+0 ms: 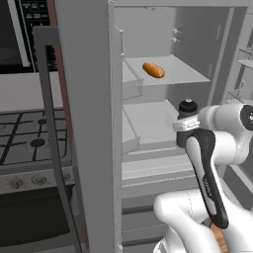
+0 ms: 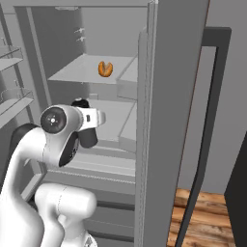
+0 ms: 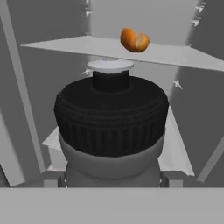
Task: Move the water bottle and hotdog bun from the top shelf to the second highest shelf to make space. Then, place the pitcher from the counter on the cleared top shelf.
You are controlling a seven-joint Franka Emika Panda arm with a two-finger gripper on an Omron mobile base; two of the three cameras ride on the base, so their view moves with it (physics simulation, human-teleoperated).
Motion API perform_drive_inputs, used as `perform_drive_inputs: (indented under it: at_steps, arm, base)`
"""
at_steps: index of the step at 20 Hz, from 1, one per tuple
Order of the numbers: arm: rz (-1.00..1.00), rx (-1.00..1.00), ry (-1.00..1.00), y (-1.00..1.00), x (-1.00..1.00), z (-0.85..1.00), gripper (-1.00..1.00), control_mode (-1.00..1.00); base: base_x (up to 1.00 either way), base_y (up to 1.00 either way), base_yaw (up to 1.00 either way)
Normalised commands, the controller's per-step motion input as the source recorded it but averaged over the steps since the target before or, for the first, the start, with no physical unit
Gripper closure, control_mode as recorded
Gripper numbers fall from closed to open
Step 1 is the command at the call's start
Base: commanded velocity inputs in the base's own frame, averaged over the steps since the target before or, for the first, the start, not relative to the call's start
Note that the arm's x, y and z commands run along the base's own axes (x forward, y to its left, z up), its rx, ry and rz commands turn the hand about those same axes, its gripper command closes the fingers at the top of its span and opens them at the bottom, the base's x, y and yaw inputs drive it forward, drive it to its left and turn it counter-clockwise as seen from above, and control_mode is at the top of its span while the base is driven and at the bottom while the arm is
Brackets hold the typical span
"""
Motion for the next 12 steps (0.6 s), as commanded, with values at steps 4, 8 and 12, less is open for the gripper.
perform_drive_inputs:
  at_steps: [4, 8, 12]
  arm:
    - [0.00, 0.01, 0.00, 0.00, 0.36, -0.16, 1.00, -1.00]
    - [0.00, 0.00, -0.06, 0.00, 0.29, -0.29, 1.00, -1.00]
    - [0.00, 0.00, -0.05, 0.00, 0.33, -0.31, 1.00, -1.00]
  base:
    - [0.00, 0.00, 0.00]
    - [0.00, 0.00, 0.00]
    - [0.00, 0.00, 0.00]
